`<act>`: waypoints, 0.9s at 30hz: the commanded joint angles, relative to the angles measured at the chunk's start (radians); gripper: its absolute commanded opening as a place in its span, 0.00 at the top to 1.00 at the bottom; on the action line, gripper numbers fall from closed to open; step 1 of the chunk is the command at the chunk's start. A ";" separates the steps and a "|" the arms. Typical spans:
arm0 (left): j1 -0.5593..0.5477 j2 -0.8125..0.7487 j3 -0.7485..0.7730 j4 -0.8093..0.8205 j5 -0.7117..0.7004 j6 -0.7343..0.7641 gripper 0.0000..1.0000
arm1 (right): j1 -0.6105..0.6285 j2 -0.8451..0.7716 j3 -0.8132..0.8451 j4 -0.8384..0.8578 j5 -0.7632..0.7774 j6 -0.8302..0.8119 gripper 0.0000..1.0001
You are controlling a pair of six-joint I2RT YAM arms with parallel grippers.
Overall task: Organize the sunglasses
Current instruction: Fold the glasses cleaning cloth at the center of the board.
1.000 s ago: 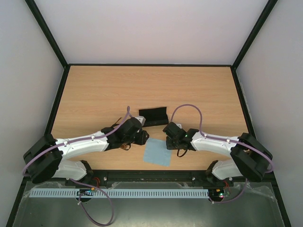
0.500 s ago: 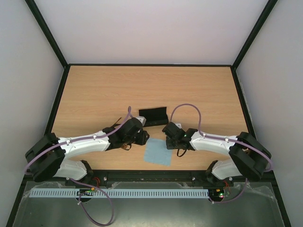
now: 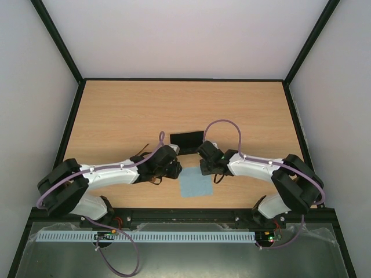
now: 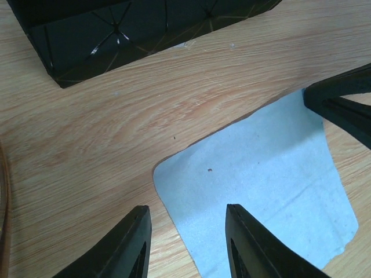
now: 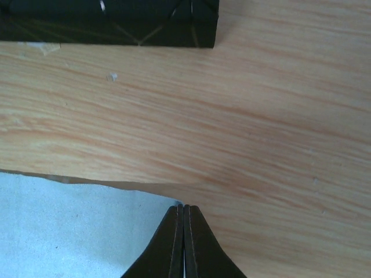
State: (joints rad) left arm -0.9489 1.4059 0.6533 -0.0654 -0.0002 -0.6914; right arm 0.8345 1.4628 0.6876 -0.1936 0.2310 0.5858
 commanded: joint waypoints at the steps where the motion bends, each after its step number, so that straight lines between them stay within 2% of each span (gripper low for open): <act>1: -0.004 0.025 -0.002 -0.002 -0.035 0.002 0.63 | -0.022 0.027 0.019 0.005 -0.011 -0.060 0.99; 5: -0.005 0.083 0.018 0.006 -0.038 0.005 0.73 | -0.025 0.029 0.013 0.017 -0.026 -0.064 0.99; 8: -0.005 0.120 0.031 0.010 -0.040 0.008 0.76 | -0.026 0.031 0.009 0.023 -0.033 -0.065 0.99; 14: -0.007 0.158 0.049 0.013 -0.055 0.006 0.75 | -0.028 0.029 0.003 0.029 -0.044 -0.066 0.99; 20: -0.007 0.180 0.075 0.013 -0.056 0.010 0.70 | -0.028 0.029 0.001 0.031 -0.050 -0.067 0.99; 27: -0.012 0.217 0.089 -0.003 -0.071 0.007 0.78 | -0.034 0.004 -0.017 0.023 -0.045 -0.064 0.99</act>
State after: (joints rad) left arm -0.9501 1.6028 0.7216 -0.0425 -0.0498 -0.6872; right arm 0.8089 1.4815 0.6907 -0.1509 0.1841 0.5270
